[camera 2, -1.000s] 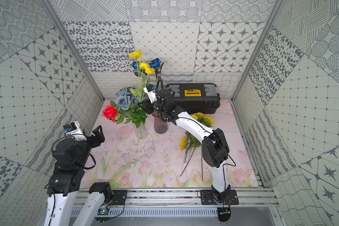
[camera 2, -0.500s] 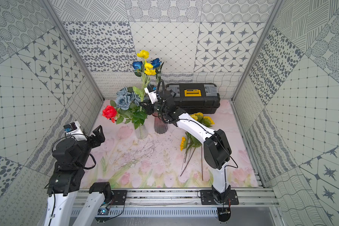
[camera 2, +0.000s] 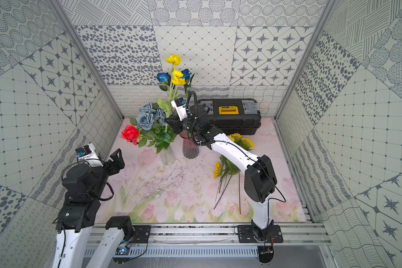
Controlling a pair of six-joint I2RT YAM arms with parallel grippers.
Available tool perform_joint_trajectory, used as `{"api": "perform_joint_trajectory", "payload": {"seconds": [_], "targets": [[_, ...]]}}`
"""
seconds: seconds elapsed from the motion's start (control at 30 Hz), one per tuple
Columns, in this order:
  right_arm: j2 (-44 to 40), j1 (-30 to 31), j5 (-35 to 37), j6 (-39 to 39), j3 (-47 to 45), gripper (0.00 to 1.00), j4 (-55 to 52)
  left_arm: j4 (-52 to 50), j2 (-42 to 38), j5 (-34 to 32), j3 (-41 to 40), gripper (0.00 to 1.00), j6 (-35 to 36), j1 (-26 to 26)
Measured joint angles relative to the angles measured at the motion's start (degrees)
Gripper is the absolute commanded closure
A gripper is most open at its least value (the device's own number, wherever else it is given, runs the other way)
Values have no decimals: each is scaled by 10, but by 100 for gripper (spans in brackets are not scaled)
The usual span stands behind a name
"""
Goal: Pick out yellow flowers from the vase
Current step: Pick up the flower from the vase.
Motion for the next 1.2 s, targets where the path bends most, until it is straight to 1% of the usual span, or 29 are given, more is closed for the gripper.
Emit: {"api": "perform_joint_trajectory", "payload": {"seconds": [0.4,0.83,1.07,1.2], "targets": [[-60,2,5,-23,12,100,-3,0,1,2,0,11,0,0],[-150,-1,43,-66,4,100,-6,0,4,2,0,11,0,0],[-198,-20,64,-64,-6,100,10,0,5,2,0,11,0,0],[-223,-57,63,-27,-29,100,40,0,5,2,0,11,0,0]]}}
